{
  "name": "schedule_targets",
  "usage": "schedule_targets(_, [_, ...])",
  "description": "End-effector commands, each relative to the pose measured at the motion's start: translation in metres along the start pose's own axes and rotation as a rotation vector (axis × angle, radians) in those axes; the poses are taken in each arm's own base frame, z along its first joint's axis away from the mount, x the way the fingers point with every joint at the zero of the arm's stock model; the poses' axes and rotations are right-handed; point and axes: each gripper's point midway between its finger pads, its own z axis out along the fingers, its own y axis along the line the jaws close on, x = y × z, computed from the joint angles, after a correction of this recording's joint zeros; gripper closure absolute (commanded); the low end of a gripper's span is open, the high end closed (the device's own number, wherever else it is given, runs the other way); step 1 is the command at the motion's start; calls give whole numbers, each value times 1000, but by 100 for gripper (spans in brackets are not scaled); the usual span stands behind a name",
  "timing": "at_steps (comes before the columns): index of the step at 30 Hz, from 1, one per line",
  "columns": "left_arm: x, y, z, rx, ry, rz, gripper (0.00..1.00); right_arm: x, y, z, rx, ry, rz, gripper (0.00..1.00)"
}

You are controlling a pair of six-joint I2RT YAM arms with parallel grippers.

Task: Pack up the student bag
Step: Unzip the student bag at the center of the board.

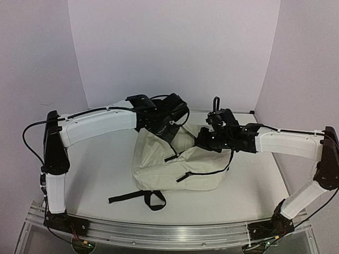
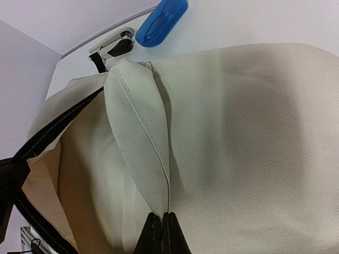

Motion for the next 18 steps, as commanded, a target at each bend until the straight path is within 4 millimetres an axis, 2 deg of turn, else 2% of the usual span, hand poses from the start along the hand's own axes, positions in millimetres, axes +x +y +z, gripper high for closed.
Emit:
schedule_targets(1, [-35, 37, -38, 7, -123, -97, 97, -7, -18, -6, 67, -48, 30, 100])
schedule_targets(2, [-32, 23, -35, 110, -95, -112, 88, -9, -17, -8, 62, -53, 29, 100])
schedule_targets(5, [-34, 14, -38, 267, -88, -168, 48, -15, -15, -14, 60, -78, 24, 100])
schedule_targets(6, [-33, 11, -41, 305, -88, -171, 45, -16, -16, -15, 61, -81, 24, 100])
schedule_targets(7, [-43, 18, -49, 390, -122, -223, 30, -17, -18, -17, 71, -93, 25, 100])
schedule_targets(8, [-47, 24, -56, 426, -140, -246, 23, -18, -20, -18, 75, -99, 27, 100])
schedule_targets(10, [-53, 43, -60, 540, -167, -325, 12, -17, -27, -19, 100, -110, 42, 100])
schedule_targets(13, [-55, 75, -50, 564, -188, -384, 4, -16, -41, -24, 138, -128, 67, 100])
schedule_targets(14, [-53, 82, -44, 563, -184, -393, 2, -17, -45, -26, 151, -134, 74, 100])
schedule_targets(15, [-52, 101, -32, 546, -187, -420, 1, -19, -52, -31, 173, -152, 87, 100])
schedule_targets(18, [-48, 140, -2, 554, -199, -483, 0, -29, -66, -44, 219, -190, 103, 100])
